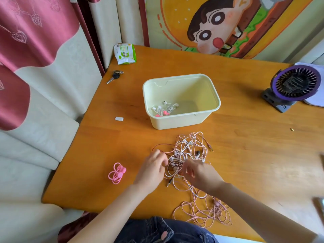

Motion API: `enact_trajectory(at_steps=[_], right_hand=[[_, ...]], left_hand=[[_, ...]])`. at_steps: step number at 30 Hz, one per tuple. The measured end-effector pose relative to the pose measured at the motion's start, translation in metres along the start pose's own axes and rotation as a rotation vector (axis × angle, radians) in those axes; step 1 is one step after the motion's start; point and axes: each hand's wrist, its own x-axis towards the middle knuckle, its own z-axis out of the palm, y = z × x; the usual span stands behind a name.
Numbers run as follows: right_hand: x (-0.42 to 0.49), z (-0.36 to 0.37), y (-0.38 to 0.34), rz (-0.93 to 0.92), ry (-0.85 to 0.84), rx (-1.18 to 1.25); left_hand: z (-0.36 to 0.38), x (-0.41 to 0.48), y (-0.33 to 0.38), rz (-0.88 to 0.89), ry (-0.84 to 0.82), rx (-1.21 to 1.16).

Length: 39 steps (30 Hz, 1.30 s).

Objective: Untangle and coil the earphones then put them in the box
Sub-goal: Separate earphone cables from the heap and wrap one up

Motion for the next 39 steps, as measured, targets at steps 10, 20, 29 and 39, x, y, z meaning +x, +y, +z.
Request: enact_trajectory(at_steps=[10,20,29,39], right_hand=[[-0.035,0.016,0.012,-0.036,-0.352,-0.353],[-0.064,0.036,0.001,-0.131,0.033,-0.306],[-0.07,0.04,-0.004,-0.218,-0.173,-0.542],[-0.061,-0.018,-0.016,-0.016,0.131,-0.027]], left_hand=[[0.027,-0.018,0.005,0.282,-0.518,0.288],[0.045,-0.025,0.02,0.249,-0.501,0.439],[0.04,-0.029,0.019,0.242,-0.346,0.254],[0.006,-0.036,0.081,-0.006,-0.119,-0.482]])
